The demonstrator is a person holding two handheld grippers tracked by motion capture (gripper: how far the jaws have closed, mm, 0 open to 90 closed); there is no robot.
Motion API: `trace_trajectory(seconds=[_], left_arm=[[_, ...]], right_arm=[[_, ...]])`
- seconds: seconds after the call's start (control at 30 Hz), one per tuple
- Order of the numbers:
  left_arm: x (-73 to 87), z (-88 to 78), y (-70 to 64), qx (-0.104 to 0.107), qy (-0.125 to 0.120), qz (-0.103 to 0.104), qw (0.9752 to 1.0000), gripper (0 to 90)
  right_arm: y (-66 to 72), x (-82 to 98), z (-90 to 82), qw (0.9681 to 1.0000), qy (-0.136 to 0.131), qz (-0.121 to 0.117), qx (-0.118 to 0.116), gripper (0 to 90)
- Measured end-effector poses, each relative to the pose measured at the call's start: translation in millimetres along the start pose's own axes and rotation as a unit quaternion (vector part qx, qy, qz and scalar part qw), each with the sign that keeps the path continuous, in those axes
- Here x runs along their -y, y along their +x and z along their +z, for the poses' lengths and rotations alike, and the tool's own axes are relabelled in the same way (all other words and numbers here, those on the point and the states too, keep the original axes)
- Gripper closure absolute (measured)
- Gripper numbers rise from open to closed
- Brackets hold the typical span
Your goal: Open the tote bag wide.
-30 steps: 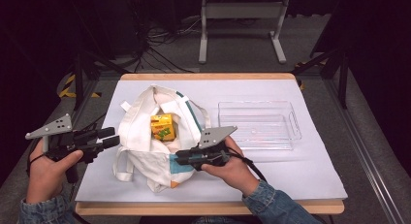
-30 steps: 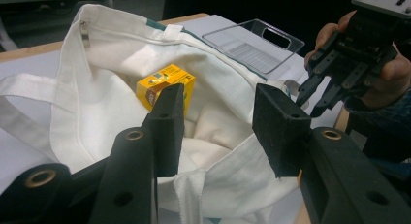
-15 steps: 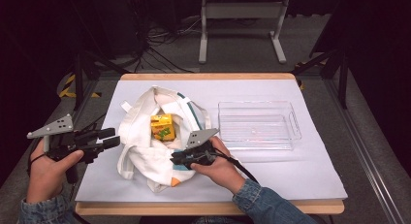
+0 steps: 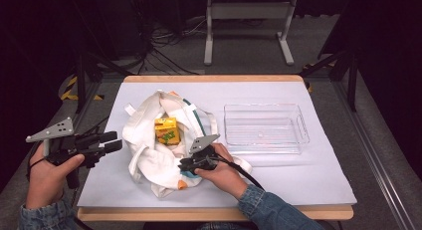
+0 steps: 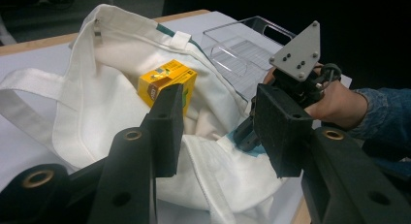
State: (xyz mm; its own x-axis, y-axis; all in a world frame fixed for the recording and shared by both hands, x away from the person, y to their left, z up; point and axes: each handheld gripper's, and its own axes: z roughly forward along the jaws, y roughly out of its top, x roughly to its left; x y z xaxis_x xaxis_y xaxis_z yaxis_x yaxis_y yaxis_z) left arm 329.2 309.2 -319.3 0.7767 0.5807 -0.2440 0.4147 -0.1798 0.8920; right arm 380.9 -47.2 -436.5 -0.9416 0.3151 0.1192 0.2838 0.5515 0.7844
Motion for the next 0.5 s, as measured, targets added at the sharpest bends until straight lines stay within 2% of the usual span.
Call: trace_trajectory(seconds=[0.13,0.27,0.37,0.5], left_arm=[[-0.1,0.1,0.3,0.0,0.002,0.002,1.0,54.7],[-0.3,0.5,0.2,0.001,0.002,0.002,1.0,54.4],[-0.3,0.2,0.8,0.0,0.001,-0.001,1.0,54.0],[-0.4,0.0,1.7,-0.002,0.001,-0.001,1.0,53.4]], right_arm=[[-1.7,1.9,5.3,1.0,0.006,0.004,0.005,80.1],[0.2,0.0,4.3,0.9999,0.009,0.004,0.006,78.1],[1.5,-3.4,-1.4,1.0,0.002,0.001,0.005,72.1],[2.1,-11.4,-12.5,0.9998,-0.017,-0.001,-0.003,70.4]])
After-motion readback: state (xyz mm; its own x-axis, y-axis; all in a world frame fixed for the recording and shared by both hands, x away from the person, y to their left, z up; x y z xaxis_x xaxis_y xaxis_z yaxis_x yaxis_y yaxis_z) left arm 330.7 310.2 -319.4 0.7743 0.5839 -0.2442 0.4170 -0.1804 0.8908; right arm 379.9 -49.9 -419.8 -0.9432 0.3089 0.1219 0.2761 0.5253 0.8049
